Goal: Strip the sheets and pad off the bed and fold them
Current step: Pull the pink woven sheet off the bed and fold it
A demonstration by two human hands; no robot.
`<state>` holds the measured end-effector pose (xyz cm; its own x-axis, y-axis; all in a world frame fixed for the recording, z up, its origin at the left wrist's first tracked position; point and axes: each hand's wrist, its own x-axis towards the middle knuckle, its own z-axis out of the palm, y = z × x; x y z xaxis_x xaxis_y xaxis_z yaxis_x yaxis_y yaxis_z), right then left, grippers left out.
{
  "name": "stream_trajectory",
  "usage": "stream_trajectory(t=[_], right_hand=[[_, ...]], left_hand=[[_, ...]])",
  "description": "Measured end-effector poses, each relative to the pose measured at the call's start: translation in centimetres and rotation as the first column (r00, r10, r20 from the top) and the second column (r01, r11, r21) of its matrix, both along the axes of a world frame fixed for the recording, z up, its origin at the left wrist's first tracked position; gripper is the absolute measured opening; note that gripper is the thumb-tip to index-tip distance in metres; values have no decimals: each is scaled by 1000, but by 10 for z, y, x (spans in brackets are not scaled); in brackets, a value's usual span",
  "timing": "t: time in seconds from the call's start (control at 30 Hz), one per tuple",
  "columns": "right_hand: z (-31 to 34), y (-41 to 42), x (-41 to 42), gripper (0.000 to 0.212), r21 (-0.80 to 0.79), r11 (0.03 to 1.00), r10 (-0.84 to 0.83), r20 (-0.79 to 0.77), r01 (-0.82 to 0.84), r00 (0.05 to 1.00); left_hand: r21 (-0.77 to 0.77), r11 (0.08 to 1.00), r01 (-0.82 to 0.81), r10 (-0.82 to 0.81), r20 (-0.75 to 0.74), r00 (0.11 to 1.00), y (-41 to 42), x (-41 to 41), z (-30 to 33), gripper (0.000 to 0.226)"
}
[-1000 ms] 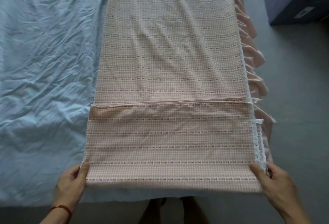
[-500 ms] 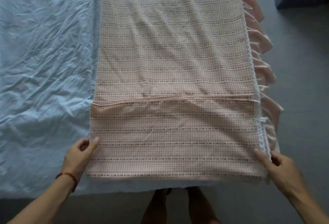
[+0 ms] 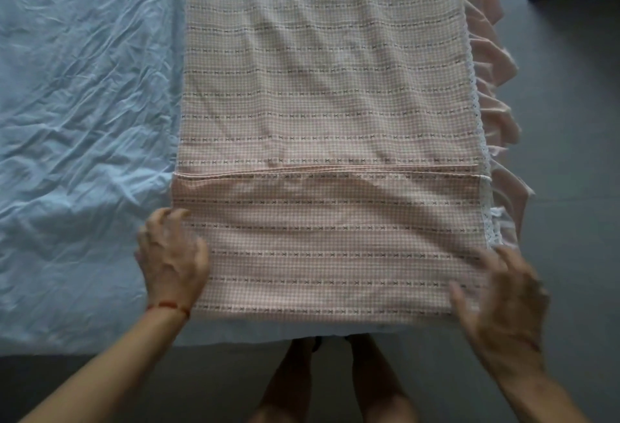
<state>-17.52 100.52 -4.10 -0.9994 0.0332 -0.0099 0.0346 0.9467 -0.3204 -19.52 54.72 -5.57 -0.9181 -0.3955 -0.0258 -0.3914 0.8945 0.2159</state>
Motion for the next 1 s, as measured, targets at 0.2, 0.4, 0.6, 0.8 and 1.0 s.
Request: stream_trajectory(t=[0.2,0.4,0.6,0.8,1.0], right_hand=[[-38,-25,22,114,130,818,487,364,-561,794],[-46,-24,24,93,150,833,493,241,-533,836],[-33,-1,22,68,128,856,476,178,-500,861],[49,34,-22,30,-141,975,200,201,-173,959],[145,40,-140,17,-451,876,-93,192,172,977]], left_hand=[[71,693,718,-689,362,629,53,78,-21,100],[-3,716,698,-652,353,671,55,76,-30,110],[-76,804,590,-515,408,754,19,80,-13,97],[129,939,318,-341,236,910,-39,48,70,15],[363,923,126,-112,-58,992,-64,-50,166,25]])
